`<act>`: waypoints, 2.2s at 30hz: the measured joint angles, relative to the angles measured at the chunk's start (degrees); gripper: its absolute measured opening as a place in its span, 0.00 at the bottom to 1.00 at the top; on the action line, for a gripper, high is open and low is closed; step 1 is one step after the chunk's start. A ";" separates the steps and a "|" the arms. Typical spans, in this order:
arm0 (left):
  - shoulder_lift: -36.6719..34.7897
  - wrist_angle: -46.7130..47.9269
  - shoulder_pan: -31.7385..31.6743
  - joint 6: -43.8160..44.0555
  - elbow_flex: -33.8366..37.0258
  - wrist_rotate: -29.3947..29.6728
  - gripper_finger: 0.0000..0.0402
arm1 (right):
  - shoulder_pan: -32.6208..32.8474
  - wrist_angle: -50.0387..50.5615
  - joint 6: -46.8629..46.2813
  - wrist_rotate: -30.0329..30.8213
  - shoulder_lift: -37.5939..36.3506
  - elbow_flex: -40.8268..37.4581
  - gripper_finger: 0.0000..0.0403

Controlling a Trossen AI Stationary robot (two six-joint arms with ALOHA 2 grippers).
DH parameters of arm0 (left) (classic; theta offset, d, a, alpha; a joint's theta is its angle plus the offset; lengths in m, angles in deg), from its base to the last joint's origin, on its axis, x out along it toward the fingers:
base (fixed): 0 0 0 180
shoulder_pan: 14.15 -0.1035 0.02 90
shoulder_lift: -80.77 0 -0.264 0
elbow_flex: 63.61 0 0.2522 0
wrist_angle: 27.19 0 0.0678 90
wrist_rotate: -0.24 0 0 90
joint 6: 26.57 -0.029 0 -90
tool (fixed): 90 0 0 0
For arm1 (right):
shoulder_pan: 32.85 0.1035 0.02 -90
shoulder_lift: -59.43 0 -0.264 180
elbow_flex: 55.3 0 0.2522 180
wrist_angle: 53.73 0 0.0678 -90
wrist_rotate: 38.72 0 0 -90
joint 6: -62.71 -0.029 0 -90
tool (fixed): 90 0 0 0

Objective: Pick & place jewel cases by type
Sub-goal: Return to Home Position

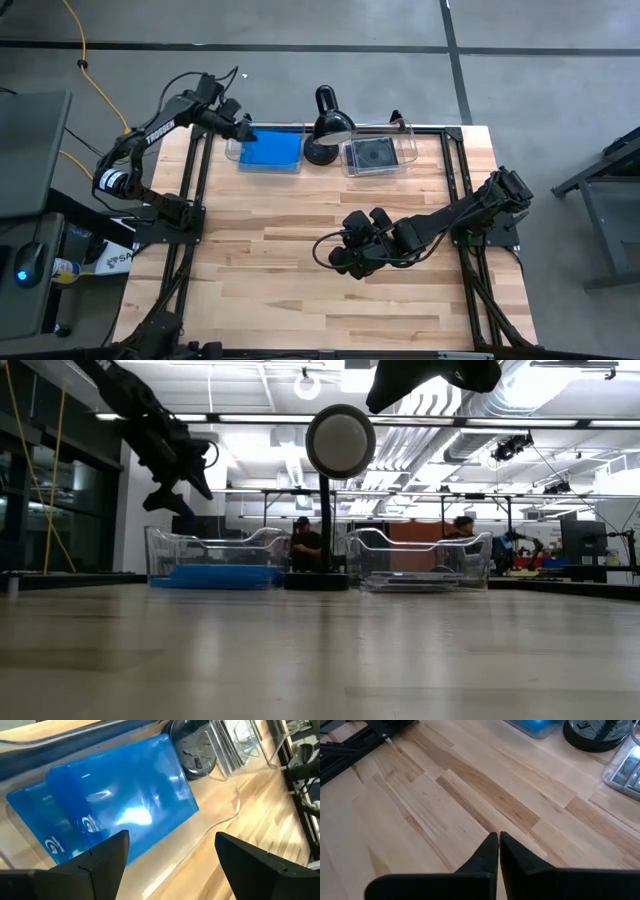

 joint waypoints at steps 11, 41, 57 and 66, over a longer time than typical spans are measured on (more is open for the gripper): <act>-4.03 4.17 0.00 -3.48 -6.03 -2.52 0.73 | 0.02 -0.04 0.42 -0.38 0.00 0.00 0.00; -23.26 -29.82 35.62 7.09 -6.10 9.81 0.73 | 0.00 -1.86 5.75 -1.06 0.00 -0.02 0.00; -32.16 -31.55 49.76 1.80 -6.06 24.72 0.73 | 0.00 -1.92 8.00 -2.54 0.00 -0.02 0.00; -34.09 -31.38 61.89 -4.18 -6.06 33.12 0.71 | 0.00 -4.14 8.13 -2.67 0.00 -0.02 0.00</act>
